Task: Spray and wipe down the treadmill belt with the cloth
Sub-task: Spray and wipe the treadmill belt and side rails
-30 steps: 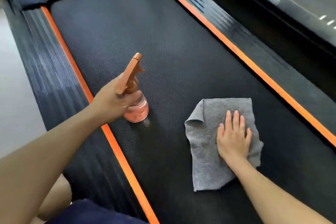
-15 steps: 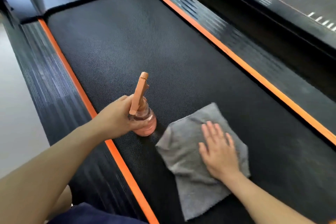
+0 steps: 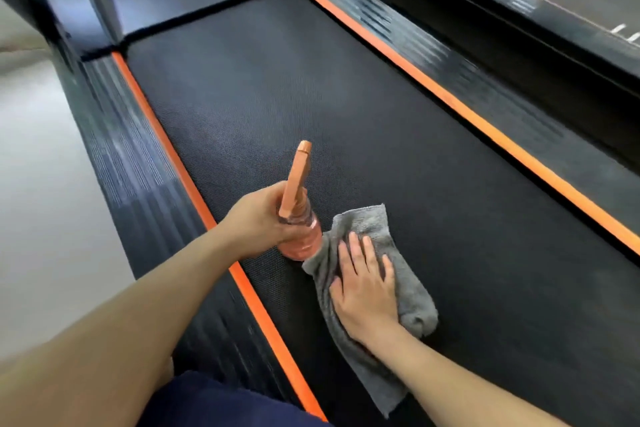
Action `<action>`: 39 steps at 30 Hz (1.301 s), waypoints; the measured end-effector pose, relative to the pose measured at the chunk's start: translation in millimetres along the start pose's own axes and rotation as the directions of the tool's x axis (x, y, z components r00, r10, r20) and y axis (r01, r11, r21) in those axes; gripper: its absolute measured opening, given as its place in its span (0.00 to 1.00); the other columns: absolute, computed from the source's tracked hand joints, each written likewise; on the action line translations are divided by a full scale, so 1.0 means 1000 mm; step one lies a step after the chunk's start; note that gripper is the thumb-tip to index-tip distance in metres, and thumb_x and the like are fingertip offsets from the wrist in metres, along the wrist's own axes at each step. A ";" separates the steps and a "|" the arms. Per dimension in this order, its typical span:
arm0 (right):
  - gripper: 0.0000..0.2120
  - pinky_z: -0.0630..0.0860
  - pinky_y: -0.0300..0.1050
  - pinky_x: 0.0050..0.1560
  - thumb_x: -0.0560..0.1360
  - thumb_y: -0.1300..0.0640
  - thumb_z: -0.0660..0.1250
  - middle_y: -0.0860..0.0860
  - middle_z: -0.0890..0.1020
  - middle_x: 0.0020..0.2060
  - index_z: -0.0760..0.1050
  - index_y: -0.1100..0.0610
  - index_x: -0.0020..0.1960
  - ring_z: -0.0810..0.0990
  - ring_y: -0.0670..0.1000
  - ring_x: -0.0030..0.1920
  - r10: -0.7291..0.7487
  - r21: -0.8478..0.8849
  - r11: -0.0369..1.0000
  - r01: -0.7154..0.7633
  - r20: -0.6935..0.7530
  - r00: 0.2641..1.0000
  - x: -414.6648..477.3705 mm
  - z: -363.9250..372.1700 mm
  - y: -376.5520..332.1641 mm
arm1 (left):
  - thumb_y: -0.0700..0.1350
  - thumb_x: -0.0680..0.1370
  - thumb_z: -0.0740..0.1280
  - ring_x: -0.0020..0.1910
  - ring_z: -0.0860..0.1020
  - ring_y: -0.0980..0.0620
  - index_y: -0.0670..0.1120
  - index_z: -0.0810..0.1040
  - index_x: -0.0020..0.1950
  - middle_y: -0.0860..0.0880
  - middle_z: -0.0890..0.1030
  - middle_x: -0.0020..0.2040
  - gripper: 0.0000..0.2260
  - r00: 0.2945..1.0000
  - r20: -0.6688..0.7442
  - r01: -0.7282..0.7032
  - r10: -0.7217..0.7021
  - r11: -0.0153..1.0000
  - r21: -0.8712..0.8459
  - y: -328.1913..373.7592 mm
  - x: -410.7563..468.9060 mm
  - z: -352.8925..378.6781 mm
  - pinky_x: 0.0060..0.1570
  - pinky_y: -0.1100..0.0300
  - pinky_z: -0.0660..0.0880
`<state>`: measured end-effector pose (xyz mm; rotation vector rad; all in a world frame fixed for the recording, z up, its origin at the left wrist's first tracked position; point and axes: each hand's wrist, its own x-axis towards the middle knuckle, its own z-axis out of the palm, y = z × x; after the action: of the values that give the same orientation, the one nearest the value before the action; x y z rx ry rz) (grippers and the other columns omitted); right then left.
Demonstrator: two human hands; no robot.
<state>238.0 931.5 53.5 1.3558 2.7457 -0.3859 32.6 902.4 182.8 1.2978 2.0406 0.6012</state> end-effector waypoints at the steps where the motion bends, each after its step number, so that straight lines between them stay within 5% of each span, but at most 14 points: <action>1: 0.29 0.60 0.58 0.70 0.73 0.46 0.55 0.52 0.72 0.73 0.74 0.54 0.71 0.67 0.54 0.74 -0.004 0.012 1.000 0.004 0.010 1.000 0.000 0.000 0.003 | 0.50 0.67 0.79 0.54 0.79 0.56 0.54 0.77 0.60 0.57 0.82 0.53 0.24 1.000 0.001 0.003 -0.003 1.000 -0.007 0.001 0.000 -0.001 0.59 0.58 0.74; 4: 0.29 0.59 0.54 0.72 0.76 0.45 0.54 0.51 0.69 0.75 0.70 0.54 0.74 0.65 0.52 0.75 -0.102 -0.009 0.995 0.102 0.019 0.995 -0.008 -0.004 0.025 | 0.48 0.68 0.79 0.52 0.80 0.56 0.50 0.79 0.57 0.55 0.82 0.53 0.20 1.000 0.008 -0.028 0.028 0.999 0.022 -0.001 -0.004 -0.008 0.55 0.65 0.74; 7: 0.29 0.57 0.52 0.70 0.77 0.43 0.53 0.50 0.69 0.75 0.70 0.54 0.74 0.67 0.51 0.74 -0.122 -0.074 0.989 0.124 0.039 0.992 -0.019 -0.009 0.073 | 0.47 0.69 0.78 0.54 0.79 0.61 0.60 0.77 0.51 0.58 0.82 0.55 0.16 0.990 0.090 -0.109 0.105 0.993 0.040 -0.001 -0.008 -0.013 0.54 0.67 0.73; 10: 0.34 0.53 0.53 0.74 0.77 0.39 0.45 0.48 0.61 0.79 0.61 0.52 0.79 0.59 0.50 0.78 0.150 -0.070 0.986 -0.152 -0.030 0.988 -0.022 -0.022 0.141 | 0.51 0.67 0.77 0.58 0.78 0.59 0.58 0.77 0.58 0.58 0.80 0.59 0.21 0.974 0.204 -0.114 0.103 0.992 0.047 -0.001 -0.010 -0.012 0.61 0.58 0.74; 12: 0.33 0.51 0.56 0.77 0.79 0.39 0.43 0.49 0.54 0.81 0.52 0.52 0.81 0.51 0.50 0.80 0.409 -0.014 0.912 -0.410 -0.031 0.912 -0.023 -0.034 0.171 | 0.56 0.62 0.75 0.60 0.77 0.58 0.59 0.75 0.64 0.58 0.79 0.60 0.30 0.970 0.232 -0.076 0.077 0.997 -0.014 0.000 -0.009 -0.010 0.63 0.53 0.75; 15: 0.31 0.50 0.62 0.77 0.82 0.44 0.47 0.56 0.51 0.81 0.50 0.57 0.81 0.48 0.55 0.80 0.565 0.046 0.825 -0.563 -0.045 0.824 -0.022 -0.033 0.150 | 0.56 0.59 0.75 0.64 0.74 0.56 0.72 0.68 0.66 0.58 0.76 0.63 0.37 0.968 0.245 -0.031 0.054 0.995 -0.095 0.005 -0.008 -0.003 0.66 0.48 0.73; 17: 0.31 0.55 0.64 0.75 0.80 0.44 0.48 0.61 0.59 0.78 0.59 0.61 0.78 0.55 0.59 0.79 0.432 0.029 0.902 -0.431 -0.071 0.899 -0.025 -0.020 0.105 | 0.58 0.60 0.73 0.67 0.71 0.60 0.84 0.54 0.63 0.62 0.71 0.68 0.41 0.971 0.219 -0.081 0.096 0.994 -0.077 0.010 -0.011 0.003 0.70 0.52 0.69; 19: 0.31 0.61 0.63 0.72 0.77 0.43 0.52 0.61 0.70 0.73 0.71 0.61 0.72 0.65 0.60 0.75 0.183 0.004 0.983 -0.183 -0.023 0.983 -0.037 -0.004 0.059 | 0.58 0.63 0.71 0.68 0.69 0.66 0.83 0.44 0.67 0.70 0.66 0.70 0.46 0.965 0.207 -0.148 0.158 0.987 -0.063 0.009 -0.016 0.009 0.71 0.62 0.66; 23: 0.29 0.56 0.57 0.72 0.77 0.41 0.55 0.52 0.67 0.76 0.68 0.51 0.75 0.65 0.54 0.76 -0.197 -0.098 0.974 0.202 0.058 0.979 -0.045 -0.003 0.058 | 0.68 0.62 0.74 0.70 0.71 0.55 0.79 0.43 0.71 0.60 0.68 0.73 0.49 0.970 0.175 -0.155 0.171 0.983 -0.100 -0.005 -0.015 0.013 0.71 0.48 0.68; 27: 0.29 0.49 0.54 0.75 0.80 0.41 0.48 0.47 0.58 0.79 0.59 0.46 0.79 0.55 0.51 0.79 0.029 -0.098 0.995 -0.027 0.016 0.999 -0.031 -0.014 0.106 | 0.58 0.66 0.76 0.68 0.73 0.56 0.81 0.46 0.69 0.65 0.69 0.71 0.46 0.966 0.150 -0.201 0.212 0.976 -0.085 -0.012 -0.008 0.016 0.69 0.49 0.70; 30: 0.29 0.53 0.57 0.75 0.79 0.43 0.49 0.48 0.59 0.79 0.60 0.49 0.79 0.55 0.51 0.79 0.114 -0.095 0.989 -0.117 -0.030 0.993 -0.031 -0.010 0.100 | 0.53 0.67 0.79 0.63 0.75 0.62 0.83 0.55 0.65 0.69 0.74 0.62 0.43 0.968 0.175 -0.159 0.180 0.979 -0.127 -0.024 0.002 0.018 0.67 0.55 0.71; 34: 0.28 0.56 0.56 0.73 0.76 0.48 0.53 0.50 0.65 0.77 0.66 0.51 0.76 0.60 0.51 0.77 0.091 -0.080 0.992 -0.098 -0.092 0.992 -0.030 -0.010 0.103 | 0.65 0.59 0.73 0.55 0.79 0.54 0.55 0.70 0.68 0.55 0.79 0.56 0.40 0.935 0.329 -0.134 0.131 0.991 -0.016 -0.034 0.027 0.016 0.60 0.49 0.75; 39: 0.28 0.58 0.56 0.72 0.75 0.50 0.55 0.51 0.66 0.76 0.68 0.53 0.75 0.62 0.52 0.77 0.098 -0.076 0.991 -0.107 -0.107 0.989 -0.032 -0.010 0.097 | 0.65 0.57 0.72 0.52 0.79 0.56 0.51 0.73 0.63 0.56 0.80 0.50 0.37 0.873 0.452 -0.207 0.184 0.978 0.001 -0.034 0.044 0.014 0.56 0.50 0.76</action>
<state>334.8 966.0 48.7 1.5291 2.7228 -0.2005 7.9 929.2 138.3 1.5227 1.5627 0.2976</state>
